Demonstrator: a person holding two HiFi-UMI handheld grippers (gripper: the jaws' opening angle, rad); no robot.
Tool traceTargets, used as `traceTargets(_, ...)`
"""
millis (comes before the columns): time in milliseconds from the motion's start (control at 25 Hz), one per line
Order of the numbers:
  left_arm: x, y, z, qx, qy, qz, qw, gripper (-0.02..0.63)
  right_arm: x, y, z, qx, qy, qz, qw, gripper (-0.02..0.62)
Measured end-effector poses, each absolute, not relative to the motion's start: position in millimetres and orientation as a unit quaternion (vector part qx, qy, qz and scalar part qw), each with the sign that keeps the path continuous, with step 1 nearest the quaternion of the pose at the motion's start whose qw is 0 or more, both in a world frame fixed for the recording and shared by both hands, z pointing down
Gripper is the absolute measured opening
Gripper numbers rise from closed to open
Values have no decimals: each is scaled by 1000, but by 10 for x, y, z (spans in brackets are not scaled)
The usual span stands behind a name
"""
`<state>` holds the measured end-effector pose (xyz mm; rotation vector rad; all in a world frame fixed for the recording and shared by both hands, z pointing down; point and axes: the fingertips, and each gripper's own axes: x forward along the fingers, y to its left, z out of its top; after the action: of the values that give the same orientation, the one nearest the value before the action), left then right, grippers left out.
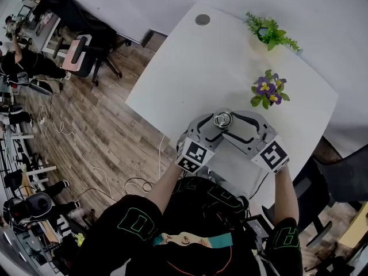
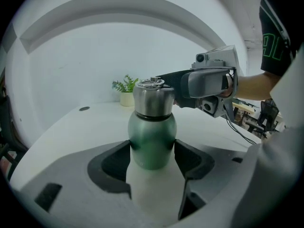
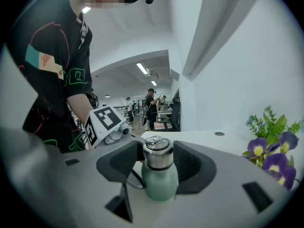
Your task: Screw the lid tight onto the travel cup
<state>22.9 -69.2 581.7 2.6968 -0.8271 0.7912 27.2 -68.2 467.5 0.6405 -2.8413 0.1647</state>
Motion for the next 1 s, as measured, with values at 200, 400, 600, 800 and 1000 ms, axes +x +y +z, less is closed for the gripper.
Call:
traceTargets(200, 216, -701, 5821, 916, -280, 269, 106, 301, 286, -740, 4680, 173, -976, 76, 110, 241)
traceTargets(400, 219, -687, 5831, 916, -273, 275, 106, 299, 314, -802, 4795, 106, -984, 114, 91, 232)
traceTargets(600, 215, -683, 5829, 916, -270, 277, 105, 299, 266, -761, 4747, 105, -984, 120, 83, 218)
traceTargets(800, 197, -685, 5833, 915, -272, 278, 104, 299, 270, -756, 4761, 177, -975, 116, 73, 216)
traceTargets(1000, 202, -678, 5861, 915, -273, 278, 105, 299, 304, -754, 4797, 283, -951, 122, 39, 216)
